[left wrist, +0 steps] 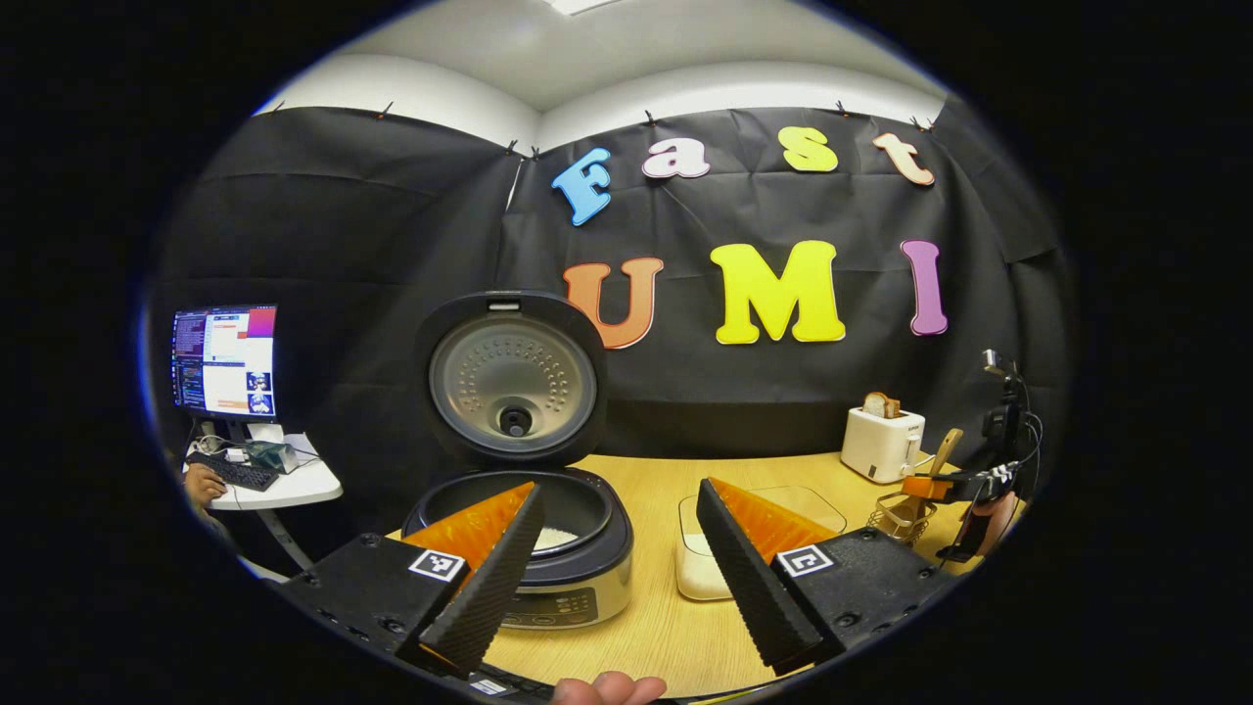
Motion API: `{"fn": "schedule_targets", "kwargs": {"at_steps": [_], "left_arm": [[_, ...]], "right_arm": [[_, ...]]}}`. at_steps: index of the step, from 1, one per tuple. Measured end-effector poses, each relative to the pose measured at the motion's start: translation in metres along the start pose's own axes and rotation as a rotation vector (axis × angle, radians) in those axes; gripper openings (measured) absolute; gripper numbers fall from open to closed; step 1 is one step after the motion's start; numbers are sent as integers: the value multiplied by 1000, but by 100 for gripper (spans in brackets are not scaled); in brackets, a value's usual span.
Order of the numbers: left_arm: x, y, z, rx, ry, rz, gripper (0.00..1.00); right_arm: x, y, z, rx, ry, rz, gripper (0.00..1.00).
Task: Close the left gripper, press the button to open the rice cooker; take a wooden spoon from the chopstick holder with the right hand, scoop a spoonful of rice and pour it into the rice cooker, then put the wooden spoon back into the chopstick holder.
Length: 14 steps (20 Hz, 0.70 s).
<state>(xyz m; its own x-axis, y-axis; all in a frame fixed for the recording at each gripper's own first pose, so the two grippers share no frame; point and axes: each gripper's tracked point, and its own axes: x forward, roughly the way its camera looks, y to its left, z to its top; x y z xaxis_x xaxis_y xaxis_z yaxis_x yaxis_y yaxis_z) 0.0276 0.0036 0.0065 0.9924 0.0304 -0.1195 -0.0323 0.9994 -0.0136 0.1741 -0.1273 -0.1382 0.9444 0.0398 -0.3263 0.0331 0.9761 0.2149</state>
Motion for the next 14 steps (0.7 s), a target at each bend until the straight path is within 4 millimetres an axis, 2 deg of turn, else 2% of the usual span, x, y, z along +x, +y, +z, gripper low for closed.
{"fn": "schedule_targets", "kwargs": {"at_steps": [1, 3, 4, 10, 14], "left_arm": [[1, 2, -1, -4, 1, 1, 100], [-1, 3, -4, -11, 8, -2, 100], [-2, 4, -4, -13, 7, -2, 100], [-4, 4, -7, -12, 16, -17, 100], [-7, 9, -13, 21, 6, -17, 100]], "right_arm": [[1, -1, -2, -17, -3, -1, 5], [-1, 2, -1, -14, -8, 2, 5], [-2, 3, -2, -22, -5, -1, 0], [-8, 4, 8, -22, -38, -13, 0], [-18, 7, 32, 10, -62, -15, 0]]}}
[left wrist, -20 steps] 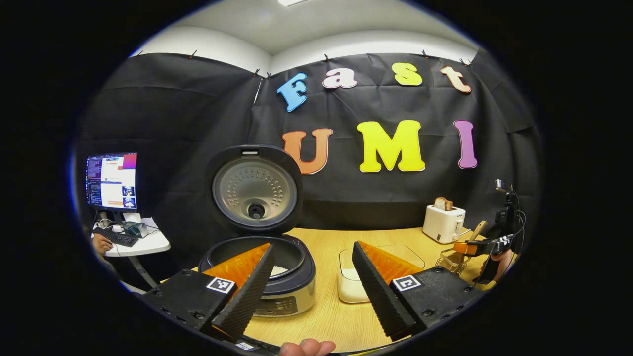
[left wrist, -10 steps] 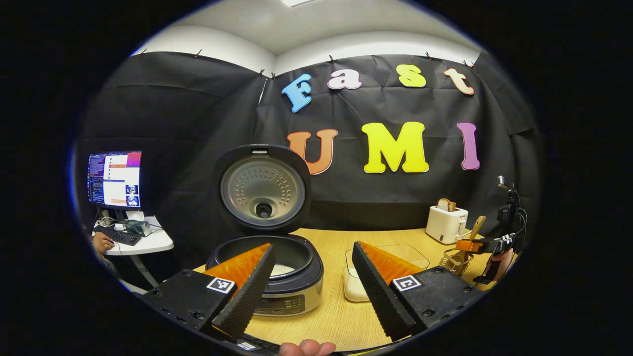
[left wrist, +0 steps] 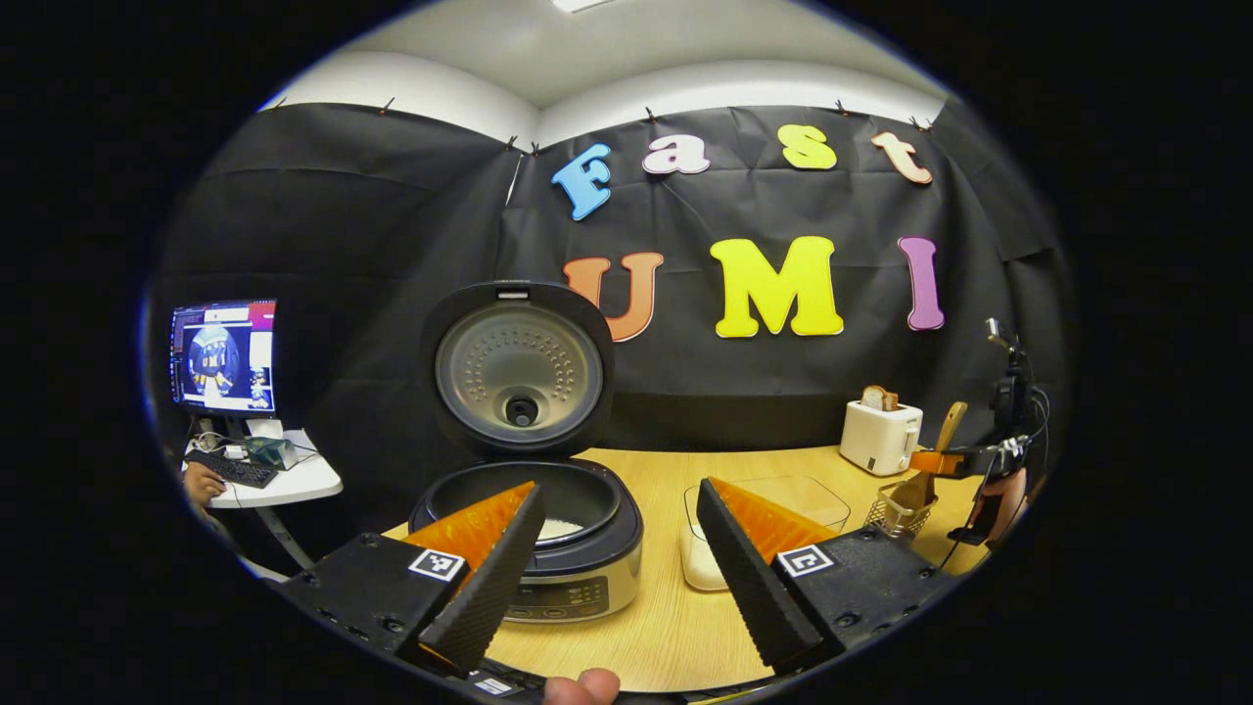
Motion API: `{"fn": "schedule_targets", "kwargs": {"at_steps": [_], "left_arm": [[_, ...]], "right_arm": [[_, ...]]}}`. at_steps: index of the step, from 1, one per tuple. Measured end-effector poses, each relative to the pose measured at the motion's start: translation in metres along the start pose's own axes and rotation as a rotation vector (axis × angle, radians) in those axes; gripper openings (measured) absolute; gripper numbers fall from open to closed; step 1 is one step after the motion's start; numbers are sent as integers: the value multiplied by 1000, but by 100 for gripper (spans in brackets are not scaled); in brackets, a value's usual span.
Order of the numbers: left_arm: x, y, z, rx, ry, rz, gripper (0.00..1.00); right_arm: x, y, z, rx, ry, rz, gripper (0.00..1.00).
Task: Close the left gripper, press the button to open the rice cooker; take a wooden spoon from the chopstick holder with the right hand, scoop a spoonful of rice and pour it into the rice cooker, then put the wooden spoon back into the chopstick holder.
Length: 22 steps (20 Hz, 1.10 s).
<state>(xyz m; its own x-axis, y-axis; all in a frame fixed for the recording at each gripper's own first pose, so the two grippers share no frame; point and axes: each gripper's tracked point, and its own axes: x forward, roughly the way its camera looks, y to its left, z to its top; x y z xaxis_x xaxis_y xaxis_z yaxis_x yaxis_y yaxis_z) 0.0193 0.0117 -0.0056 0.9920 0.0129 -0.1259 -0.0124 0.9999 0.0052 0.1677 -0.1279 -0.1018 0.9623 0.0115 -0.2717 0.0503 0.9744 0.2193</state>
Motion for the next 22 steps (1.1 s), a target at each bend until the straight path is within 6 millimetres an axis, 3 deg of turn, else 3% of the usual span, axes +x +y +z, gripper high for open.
{"fn": "schedule_targets", "kwargs": {"at_steps": [5, 8, 13, 15, 16, 19, 22], "left_arm": [[-4, 11, 2, 11, -33, 13, 100], [-7, 18, 3, 6, -46, 14, 100], [-13, 27, 7, 16, -65, 20, 100], [-15, 33, 8, 22, -71, 28, 99], [-15, 37, 6, 27, -63, 29, 99], [-13, 45, -3, 27, -30, 38, 99], [-13, 49, -5, 29, -20, 29, 100]], "right_arm": [[-15, 4, 44, -44, -64, -30, 0], [-24, 23, 70, -55, -101, -8, 0], [-26, 83, 94, -97, -109, 80, 0], [-23, 119, 100, -122, -116, 124, 2], [-14, 147, 100, -137, -114, 155, 0], [11, 192, 74, -178, -55, 201, 0], [35, 213, 35, -245, 17, 197, 0]]}}
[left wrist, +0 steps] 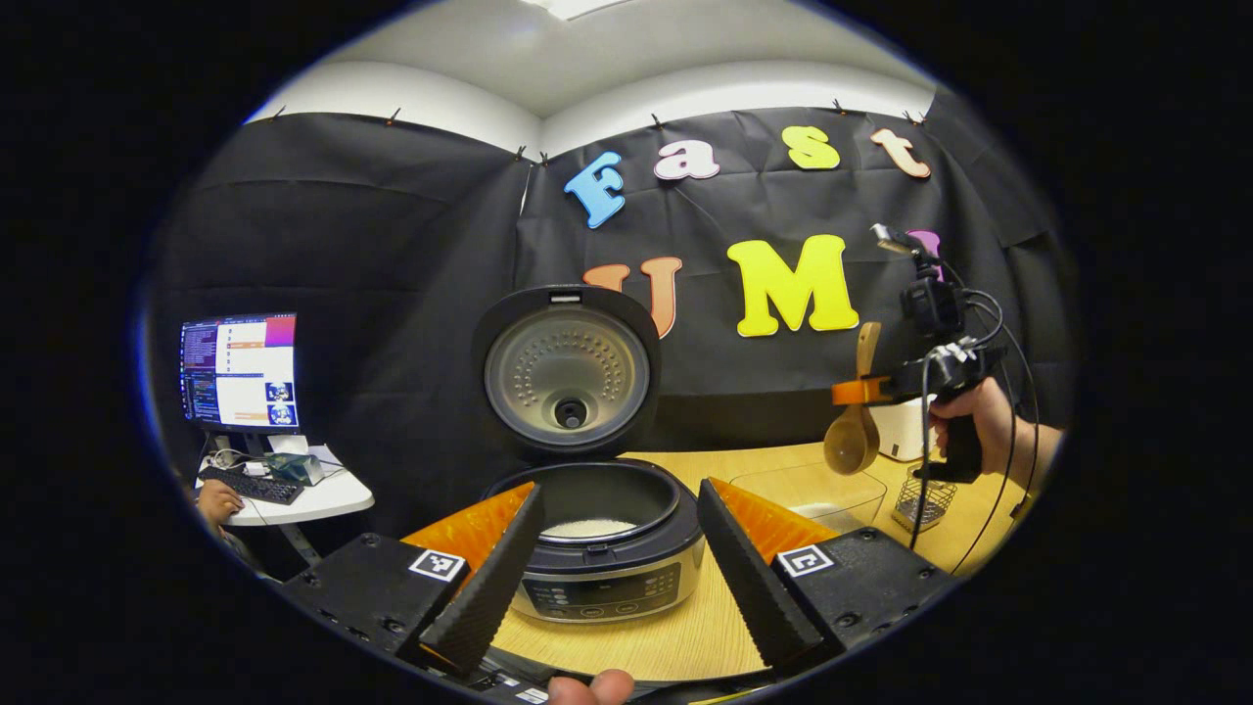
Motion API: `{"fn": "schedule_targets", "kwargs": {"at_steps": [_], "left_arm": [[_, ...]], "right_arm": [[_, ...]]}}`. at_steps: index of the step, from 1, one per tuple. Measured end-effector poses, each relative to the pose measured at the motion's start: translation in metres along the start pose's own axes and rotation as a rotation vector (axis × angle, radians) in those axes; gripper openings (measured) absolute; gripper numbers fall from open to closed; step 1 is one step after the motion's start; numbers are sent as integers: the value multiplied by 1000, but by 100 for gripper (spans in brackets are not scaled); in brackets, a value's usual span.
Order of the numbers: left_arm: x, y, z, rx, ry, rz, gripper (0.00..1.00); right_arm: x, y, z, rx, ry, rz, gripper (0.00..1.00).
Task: Close the left gripper, press the button to open the rice cooker; take a wooden spoon from the chopstick holder with the right hand, scoop a spoonful of rice and pour it into the rice cooker, then put the wooden spoon back into the chopstick holder.
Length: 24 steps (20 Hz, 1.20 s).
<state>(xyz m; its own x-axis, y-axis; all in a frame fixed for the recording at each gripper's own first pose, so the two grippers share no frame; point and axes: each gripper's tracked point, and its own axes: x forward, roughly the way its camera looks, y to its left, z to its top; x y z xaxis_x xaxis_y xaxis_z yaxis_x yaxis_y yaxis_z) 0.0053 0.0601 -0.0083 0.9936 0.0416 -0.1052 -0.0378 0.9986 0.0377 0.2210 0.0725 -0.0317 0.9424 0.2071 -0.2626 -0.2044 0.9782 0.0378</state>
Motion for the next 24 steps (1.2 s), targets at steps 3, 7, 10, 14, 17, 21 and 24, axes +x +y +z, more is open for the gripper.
{"fn": "schedule_targets", "kwargs": {"at_steps": [3, 7, 10, 14, 17, 21, 24], "left_arm": [[0, 3, 1, -17, -4, -2, 99], [1, 11, -1, -26, 0, 5, 99], [0, 17, 1, -33, -2, 12, 100], [0, 23, -2, -51, 6, 19, 99], [-2, 32, 2, -51, -9, 42, 100], [-3, 36, 3, -65, -15, 46, 100], [-4, 39, 4, -62, -17, 47, 100]], "right_arm": [[19, 7, -36, -21, 77, -18, 0], [29, -1, -68, -114, 156, -79, 0], [28, -1, -87, -167, 200, -117, 0], [33, 19, -102, -183, 223, -108, 0], [37, 40, -111, -92, 253, -52, 0], [40, 68, -113, -19, 257, -13, 0], [43, 85, -111, 41, 258, 20, 0]]}}
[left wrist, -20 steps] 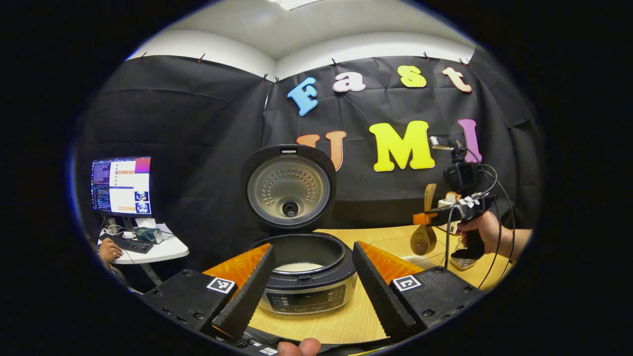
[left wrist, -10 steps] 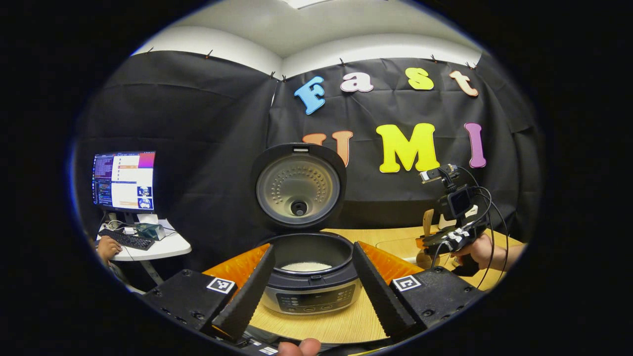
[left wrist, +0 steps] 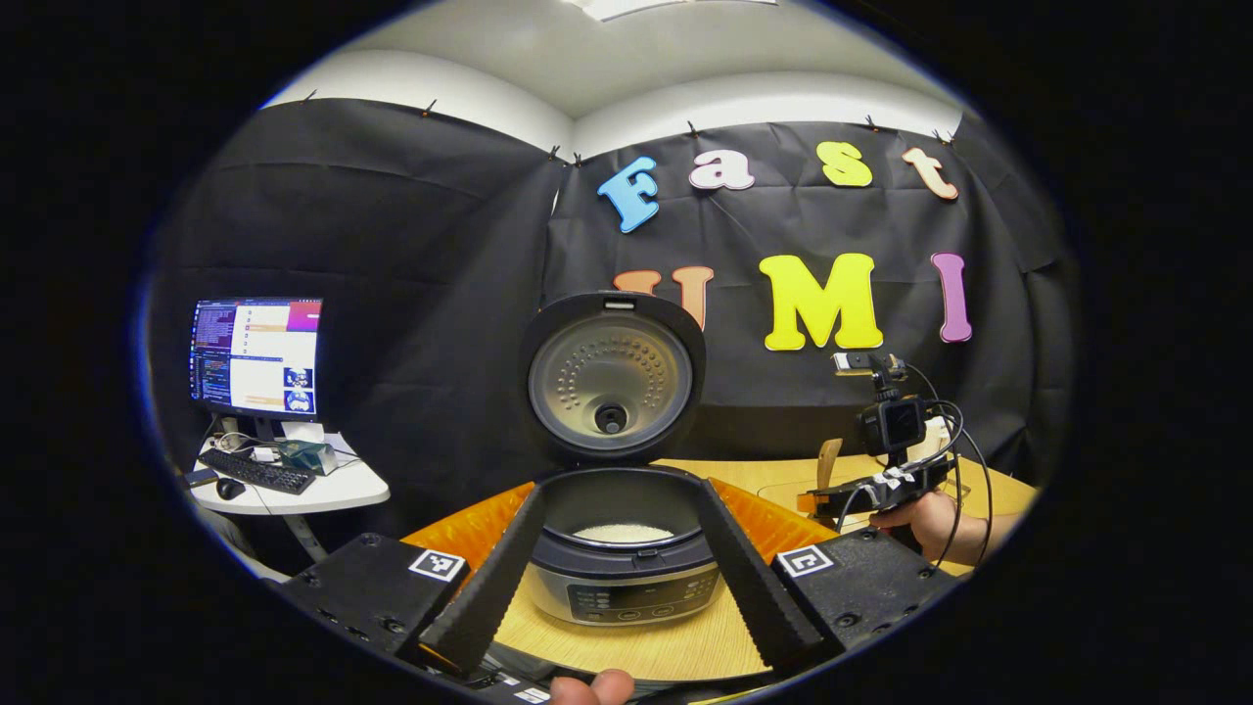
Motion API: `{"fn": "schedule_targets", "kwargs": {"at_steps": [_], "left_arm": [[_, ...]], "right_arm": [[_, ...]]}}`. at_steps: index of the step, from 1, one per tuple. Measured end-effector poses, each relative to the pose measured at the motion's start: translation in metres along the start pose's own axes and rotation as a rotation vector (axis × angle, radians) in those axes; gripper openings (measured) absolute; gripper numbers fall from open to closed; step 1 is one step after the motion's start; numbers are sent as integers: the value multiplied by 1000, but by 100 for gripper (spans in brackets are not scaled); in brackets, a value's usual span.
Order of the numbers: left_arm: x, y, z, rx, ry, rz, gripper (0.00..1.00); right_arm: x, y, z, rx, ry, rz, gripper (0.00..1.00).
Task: Close the left gripper, press the button to open the rice cooker; take a wooden spoon from the chopstick holder with the right hand, scoop a spoonful of rice and pour it into the rice cooker, then put the wooden spoon back into the chopstick holder.
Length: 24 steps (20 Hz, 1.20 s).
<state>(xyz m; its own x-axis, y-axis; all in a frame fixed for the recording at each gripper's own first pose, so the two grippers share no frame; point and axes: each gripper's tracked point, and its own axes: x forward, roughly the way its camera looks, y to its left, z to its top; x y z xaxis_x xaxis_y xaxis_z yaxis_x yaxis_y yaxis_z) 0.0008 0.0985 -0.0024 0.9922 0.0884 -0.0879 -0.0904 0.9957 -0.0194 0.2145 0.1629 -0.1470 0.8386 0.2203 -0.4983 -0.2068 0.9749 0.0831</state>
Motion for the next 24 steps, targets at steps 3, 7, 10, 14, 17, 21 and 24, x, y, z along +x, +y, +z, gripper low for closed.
{"fn": "schedule_targets", "kwargs": {"at_steps": [3, 7, 10, 14, 17, 21, 24], "left_arm": [[0, 6, -3, 0, 8, 12, 100], [0, 9, -2, -7, 7, 17, 100], [0, 6, -1, -8, 7, 10, 100], [0, 4, -1, -5, 7, 6, 100], [0, 6, -1, -8, 7, 9, 100], [0, 6, 0, -2, 4, 19, 100], [-1, 6, 0, -2, 2, 18, 100]], "right_arm": [[1, 6, 3, 74, 6, 30, 0], [3, 1, 2, 257, 22, 72, 0], [2, -9, 10, 419, 14, 122, 0], [1, -31, 20, 629, -5, 176, 0], [-5, -54, 28, 715, -54, 183, 0], [-23, -79, 52, 884, -146, 252, 0], [-32, -86, 56, 931, -150, 269, 0]]}}
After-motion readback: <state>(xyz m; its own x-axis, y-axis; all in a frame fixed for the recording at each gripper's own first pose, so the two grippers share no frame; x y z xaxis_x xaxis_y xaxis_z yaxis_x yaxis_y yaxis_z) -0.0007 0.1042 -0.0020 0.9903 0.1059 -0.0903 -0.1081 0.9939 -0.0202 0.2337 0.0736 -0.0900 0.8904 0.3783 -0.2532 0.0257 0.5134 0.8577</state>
